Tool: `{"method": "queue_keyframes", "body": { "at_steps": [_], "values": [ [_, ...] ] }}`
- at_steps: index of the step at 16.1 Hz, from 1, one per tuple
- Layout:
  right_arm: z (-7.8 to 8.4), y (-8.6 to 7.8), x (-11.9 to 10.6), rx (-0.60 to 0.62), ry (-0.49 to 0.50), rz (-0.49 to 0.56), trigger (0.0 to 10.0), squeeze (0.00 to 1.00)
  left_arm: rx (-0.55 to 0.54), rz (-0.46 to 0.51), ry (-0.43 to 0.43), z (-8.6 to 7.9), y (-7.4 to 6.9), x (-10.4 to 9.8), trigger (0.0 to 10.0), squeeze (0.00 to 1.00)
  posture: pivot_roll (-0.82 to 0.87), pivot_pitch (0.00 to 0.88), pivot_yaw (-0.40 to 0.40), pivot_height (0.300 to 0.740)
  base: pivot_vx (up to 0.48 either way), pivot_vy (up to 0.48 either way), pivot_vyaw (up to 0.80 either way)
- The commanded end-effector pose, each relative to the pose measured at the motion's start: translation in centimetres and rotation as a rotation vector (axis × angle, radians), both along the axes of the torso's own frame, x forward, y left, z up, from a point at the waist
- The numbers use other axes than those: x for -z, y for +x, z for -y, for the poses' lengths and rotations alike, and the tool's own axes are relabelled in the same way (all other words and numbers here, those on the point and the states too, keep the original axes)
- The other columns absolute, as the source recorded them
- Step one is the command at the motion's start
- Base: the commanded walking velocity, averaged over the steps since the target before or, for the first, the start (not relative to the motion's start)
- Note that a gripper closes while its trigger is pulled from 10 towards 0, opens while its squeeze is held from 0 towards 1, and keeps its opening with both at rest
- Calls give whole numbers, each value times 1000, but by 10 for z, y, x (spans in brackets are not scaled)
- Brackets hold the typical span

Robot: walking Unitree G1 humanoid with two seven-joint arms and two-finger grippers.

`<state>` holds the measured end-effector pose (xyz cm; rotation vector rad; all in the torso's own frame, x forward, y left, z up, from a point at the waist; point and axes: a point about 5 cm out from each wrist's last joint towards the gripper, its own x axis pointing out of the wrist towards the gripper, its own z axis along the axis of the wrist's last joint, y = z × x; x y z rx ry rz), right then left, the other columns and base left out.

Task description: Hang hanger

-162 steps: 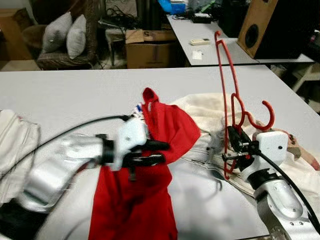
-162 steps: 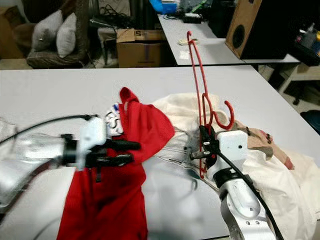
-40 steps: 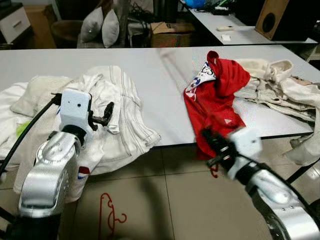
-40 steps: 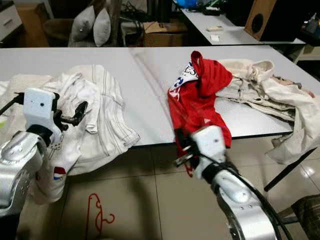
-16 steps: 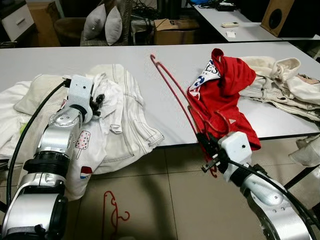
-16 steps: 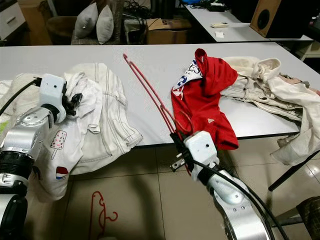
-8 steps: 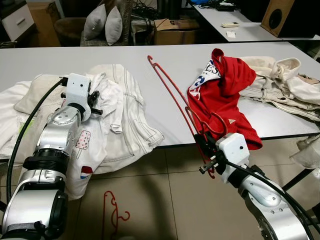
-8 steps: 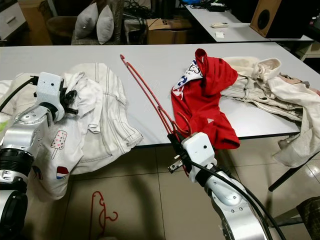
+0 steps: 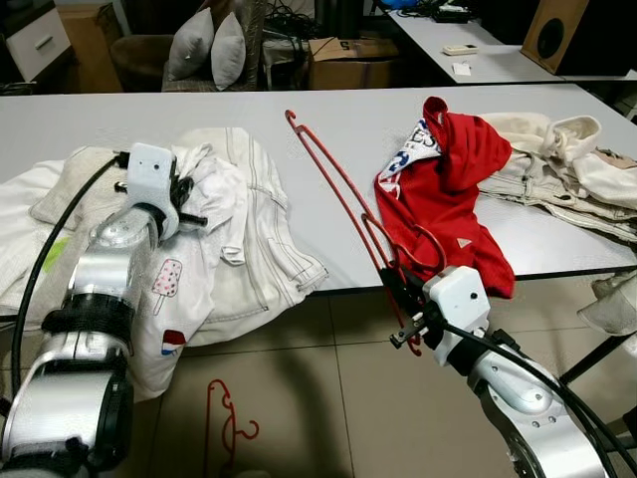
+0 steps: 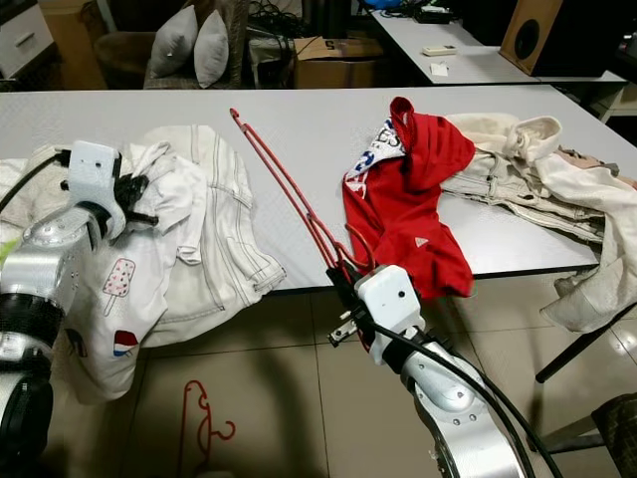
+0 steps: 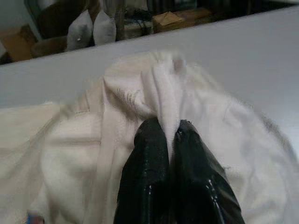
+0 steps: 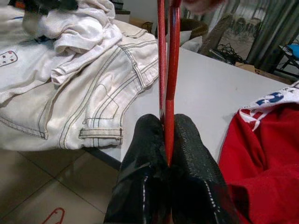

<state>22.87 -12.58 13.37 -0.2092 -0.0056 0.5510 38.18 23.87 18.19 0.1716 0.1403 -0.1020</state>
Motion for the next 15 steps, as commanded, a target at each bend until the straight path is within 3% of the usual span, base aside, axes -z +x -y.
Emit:
{"method": "queue_keyframes", "body": {
  "at_steps": [1,4,6,8,10,12,15],
  "values": [
    [-1,1,-1,-2,3,17,10000,0,7,44,-10,-3,4,-16,0,0,90,0,34,740,0,0,0],
    [-2,2,-1,-1,7,18,10000,0,38,105,-9,-2,10,-41,0,0,98,0,32,740,0,0,0],
    [-1,3,0,2,8,18,10000,0,58,182,-52,-2,15,-69,0,0,106,0,27,740,0,0,0],
    [-2,3,0,2,11,18,10000,0,82,255,-80,-2,17,-98,0,0,110,0,23,740,0,0,0],
    [-3,4,0,0,14,18,10000,0,123,362,-106,-2,17,-141,0,0,113,0,20,740,0,0,0],
    [-3,4,0,-1,15,18,10000,0,142,401,-89,-4,15,-161,0,0,114,0,20,740,0,0,0],
    [-3,4,0,0,19,20,10000,0,157,427,-94,-7,14,-174,0,0,118,0,22,740,0,0,0]
  ]
}}
